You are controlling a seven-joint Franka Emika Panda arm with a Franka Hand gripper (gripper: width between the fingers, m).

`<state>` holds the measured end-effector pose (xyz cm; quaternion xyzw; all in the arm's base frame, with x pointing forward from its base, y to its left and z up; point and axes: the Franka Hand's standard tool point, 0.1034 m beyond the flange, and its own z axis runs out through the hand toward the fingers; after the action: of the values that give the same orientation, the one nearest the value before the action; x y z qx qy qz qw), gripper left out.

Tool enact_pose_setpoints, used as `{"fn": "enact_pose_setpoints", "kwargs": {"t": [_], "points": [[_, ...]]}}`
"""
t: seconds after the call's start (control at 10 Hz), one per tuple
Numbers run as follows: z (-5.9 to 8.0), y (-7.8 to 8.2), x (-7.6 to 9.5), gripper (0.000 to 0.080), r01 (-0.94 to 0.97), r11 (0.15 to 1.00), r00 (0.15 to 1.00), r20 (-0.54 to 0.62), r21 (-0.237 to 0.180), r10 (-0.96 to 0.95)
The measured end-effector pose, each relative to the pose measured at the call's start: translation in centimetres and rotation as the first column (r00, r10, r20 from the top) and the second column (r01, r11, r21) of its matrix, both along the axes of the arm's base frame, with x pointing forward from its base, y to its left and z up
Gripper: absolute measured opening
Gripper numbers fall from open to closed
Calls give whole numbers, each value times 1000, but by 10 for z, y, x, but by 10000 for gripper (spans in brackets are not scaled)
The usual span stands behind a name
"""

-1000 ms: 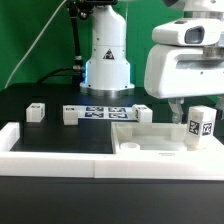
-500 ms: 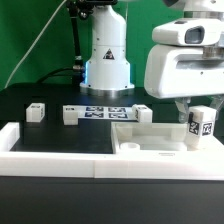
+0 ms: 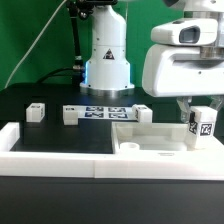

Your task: Assemble one leg

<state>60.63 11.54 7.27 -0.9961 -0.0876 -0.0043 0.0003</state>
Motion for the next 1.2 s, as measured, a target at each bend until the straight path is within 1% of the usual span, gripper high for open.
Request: {"fn": "enact_pose_setpoints", "kwargs": {"t": [0.2,0.3,0.5,0.6,0.8,0.9,1.1,1.2], "points": [[-1,1,1,291,193,981,981,20,14,-193],[-1,2,2,291,304,952,952,28,31,-305],[-1,6,2,291,511,857,857,33,68,-514],[-1,8,2,292,606,792,793,27,78,-609],[-2,13,1,292,778,622,624,4,86,-781],[-3,14,1,292,855,510,513,-9,89,-858],[-3,14,1,292,942,324,329,-44,92,-943],[-3,13,2,292,952,290,296,-59,94,-953]]}}
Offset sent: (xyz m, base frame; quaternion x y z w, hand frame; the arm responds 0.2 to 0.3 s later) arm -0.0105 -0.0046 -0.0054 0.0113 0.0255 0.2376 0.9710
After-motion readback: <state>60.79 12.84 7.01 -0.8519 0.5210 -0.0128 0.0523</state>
